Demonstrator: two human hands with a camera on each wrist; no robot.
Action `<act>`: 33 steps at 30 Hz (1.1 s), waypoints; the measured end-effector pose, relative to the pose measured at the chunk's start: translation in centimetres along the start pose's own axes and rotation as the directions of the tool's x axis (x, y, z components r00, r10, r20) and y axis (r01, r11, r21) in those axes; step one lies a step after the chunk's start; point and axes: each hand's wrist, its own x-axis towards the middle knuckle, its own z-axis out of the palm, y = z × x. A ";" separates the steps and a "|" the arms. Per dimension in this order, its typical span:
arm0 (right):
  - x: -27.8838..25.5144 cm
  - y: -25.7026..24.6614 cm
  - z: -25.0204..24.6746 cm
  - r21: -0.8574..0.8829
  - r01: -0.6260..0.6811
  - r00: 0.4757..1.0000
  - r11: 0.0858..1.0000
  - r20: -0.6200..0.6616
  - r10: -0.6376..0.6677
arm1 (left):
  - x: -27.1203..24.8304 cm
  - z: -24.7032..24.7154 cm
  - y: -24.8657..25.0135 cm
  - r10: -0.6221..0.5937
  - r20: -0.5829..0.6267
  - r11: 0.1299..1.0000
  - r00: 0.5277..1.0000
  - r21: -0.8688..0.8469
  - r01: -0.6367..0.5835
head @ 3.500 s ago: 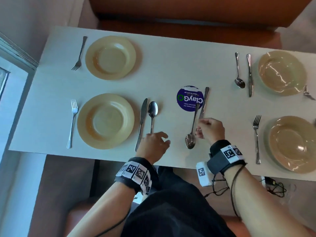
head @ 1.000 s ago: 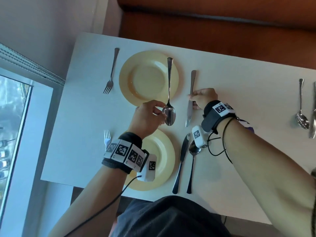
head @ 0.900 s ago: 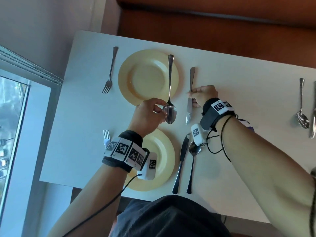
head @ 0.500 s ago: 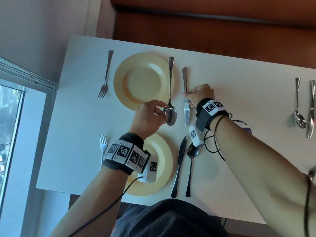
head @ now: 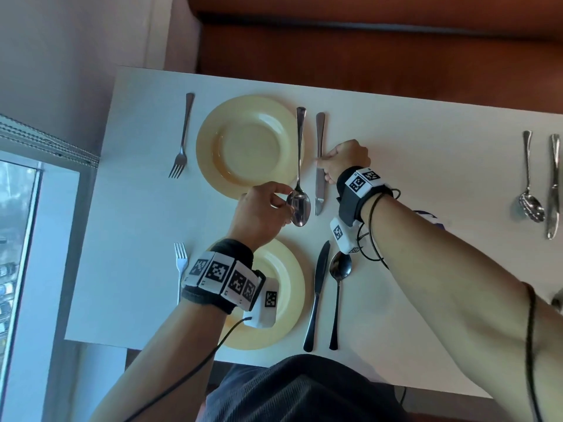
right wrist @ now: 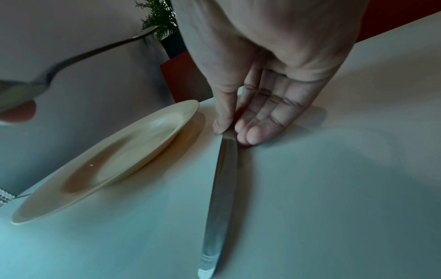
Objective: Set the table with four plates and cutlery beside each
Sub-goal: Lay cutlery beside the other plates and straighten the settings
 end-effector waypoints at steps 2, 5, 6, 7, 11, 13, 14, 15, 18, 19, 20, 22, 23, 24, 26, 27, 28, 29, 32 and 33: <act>0.1 -0.4 0.0 0.008 0.013 1.000 1.000 -0.005 -0.013 | 0.1 -0.1 -0.1 -0.004 -0.001 1.000 1.000 0.006 0.004; 0.0 -0.6 0.0 0.017 0.025 1.000 1.000 0.002 -0.025 | 0.2 -0.2 -0.3 -0.006 -0.001 1.000 1.000 0.011 0.006; -0.1 -0.5 -0.1 0.021 0.029 1.000 0.999 0.006 -0.029 | 0.3 -0.2 -0.3 -0.008 -0.002 1.000 1.000 0.015 0.008; -0.2 -0.5 -0.2 0.024 0.033 0.999 0.999 0.010 -0.033 | 0.4 -0.1 -0.4 -0.011 -0.001 1.000 1.000 0.019 0.011; -1.0 0.0 -0.6 0.075 0.024 1.000 0.997 0.016 -0.025 | 1.1 0.5 -0.6 -0.014 -0.001 0.998 1.000 0.055 0.014; -1.3 0.6 -1.0 0.113 0.014 1.000 0.993 0.007 -0.014 | 1.6 1.1 -0.2 0.002 -0.003 0.998 1.000 0.069 -0.001; -1.6 0.9 -1.4 0.132 0.013 1.000 0.991 0.006 -0.014 | 1.8 1.5 0.0 0.012 -0.007 0.997 1.000 0.072 -0.012; -2.0 1.3 -1.7 0.156 0.010 1.000 0.988 0.006 -0.011 | 2.1 1.9 0.3 0.024 -0.009 0.997 1.000 0.075 -0.023; -3.2 2.8 -3.1 0.304 -0.035 0.999 0.952 -0.002 0.038 | 3.1 3.4 0.9 0.046 -0.001 0.995 0.999 0.089 -0.046; -3.6 3.5 -3.7 0.362 -0.064 0.998 0.930 0.003 0.068 | 3.5 4.0 1.1 0.043 0.004 0.995 0.999 0.087 -0.044; -4.2 4.2 -4.2 0.418 -0.091 0.995 0.904 0.012 0.095 | 3.9 4.5 1.2 0.037 0.008 0.995 0.999 0.087 -0.037; -5.3 5.7 -5.5 0.500 -0.132 0.990 0.856 0.028 0.136 | 4.7 5.5 1.5 0.018 0.015 0.995 1.000 0.098 -0.019; -5.9 6.7 -6.1 0.515 -0.148 0.988 0.844 0.032 0.154 | 5.1 6.0 1.5 0.013 0.012 0.993 1.000 0.117 -0.014; -6.5 7.8 -6.6 0.517 -0.161 0.985 0.841 0.035 0.167 | 5.5 6.4 1.6 0.011 0.005 0.989 1.000 0.145 -0.012; -7.8 10.4 -7.5 0.499 -0.168 0.985 0.850 0.052 0.164 | 6.1 7.1 1.7 0.011 -0.013 0.984 1.000 0.177 -0.009; -8.4 11.7 -7.8 0.485 -0.170 0.985 0.858 0.063 0.160 | 6.3 7.5 1.8 0.015 -0.022 0.984 1.000 0.176 -0.011; -9.0 13.0 -8.2 0.475 -0.181 0.983 0.861 0.070 0.169 | 6.4 7.8 2.0 0.023 -0.030 0.983 0.999 0.185 -0.017; -9.6 14.2 -8.5 0.469 -0.198 0.980 0.861 0.072 0.186 | 6.4 8.1 2.1 0.032 -0.039 0.979 0.999 0.204 -0.024; -11.7 17.1 -9.6 0.423 -0.229 0.972 0.877 0.057 0.226 | 6.5 8.8 2.5 0.058 -0.056 0.966 0.997 0.254 -0.042; -12.3 17.9 -9.9 0.419 -0.232 0.971 0.878 0.050 0.233 | 6.5 9.1 2.6 0.058 -0.057 0.965 0.997 0.260 -0.041</act>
